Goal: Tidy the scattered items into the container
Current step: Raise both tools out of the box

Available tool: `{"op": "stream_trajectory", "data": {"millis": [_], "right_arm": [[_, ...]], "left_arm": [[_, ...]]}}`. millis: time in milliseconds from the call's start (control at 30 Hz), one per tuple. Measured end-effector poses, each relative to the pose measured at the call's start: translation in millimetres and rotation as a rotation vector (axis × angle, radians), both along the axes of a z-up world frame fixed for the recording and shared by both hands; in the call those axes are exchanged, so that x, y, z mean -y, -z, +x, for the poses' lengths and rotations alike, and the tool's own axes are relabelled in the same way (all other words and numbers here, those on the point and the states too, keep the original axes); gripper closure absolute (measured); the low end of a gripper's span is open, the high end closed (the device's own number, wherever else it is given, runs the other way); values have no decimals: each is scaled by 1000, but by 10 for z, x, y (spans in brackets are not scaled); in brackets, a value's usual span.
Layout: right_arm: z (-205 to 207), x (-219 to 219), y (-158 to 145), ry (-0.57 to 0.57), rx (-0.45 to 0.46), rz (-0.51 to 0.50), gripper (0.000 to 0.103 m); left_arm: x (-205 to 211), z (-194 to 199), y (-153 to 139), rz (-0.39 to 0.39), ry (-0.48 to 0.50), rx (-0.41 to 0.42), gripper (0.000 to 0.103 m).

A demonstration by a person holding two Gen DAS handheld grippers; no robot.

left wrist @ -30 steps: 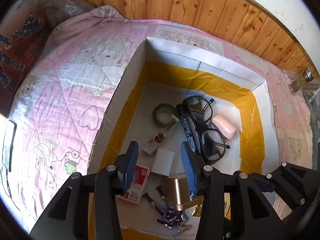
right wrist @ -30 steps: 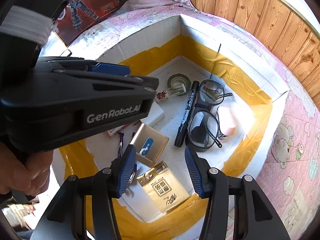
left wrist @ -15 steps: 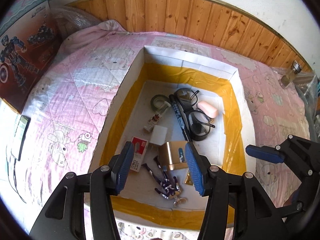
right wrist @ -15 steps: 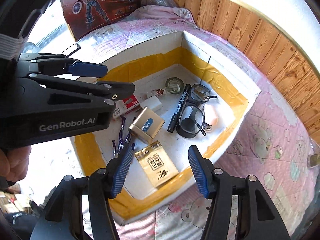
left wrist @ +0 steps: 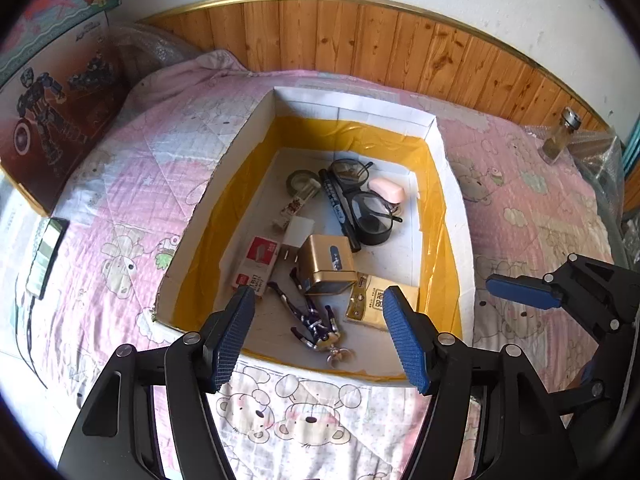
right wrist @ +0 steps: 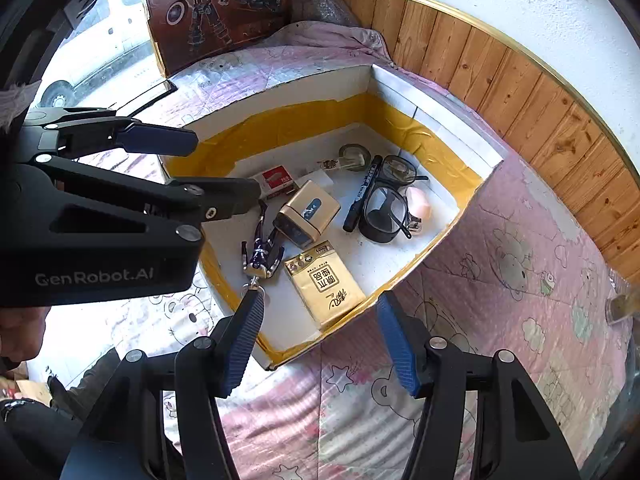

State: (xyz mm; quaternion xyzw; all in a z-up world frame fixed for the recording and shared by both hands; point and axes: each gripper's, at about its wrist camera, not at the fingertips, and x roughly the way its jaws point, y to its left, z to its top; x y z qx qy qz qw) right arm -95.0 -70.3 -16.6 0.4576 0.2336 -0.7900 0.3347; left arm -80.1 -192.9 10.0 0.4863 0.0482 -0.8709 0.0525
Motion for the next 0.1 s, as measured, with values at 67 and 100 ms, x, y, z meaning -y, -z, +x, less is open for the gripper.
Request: {"op": "stream_trajectory", "data": {"millis": [67, 100], "right_arm": [[19, -29, 5, 7, 4, -4, 42], [28, -34, 4, 8, 3, -3, 42]], "left_arm": [[-4, 28, -1, 8, -2, 0, 34], [-7, 26, 5, 8, -2, 4, 34]]}}
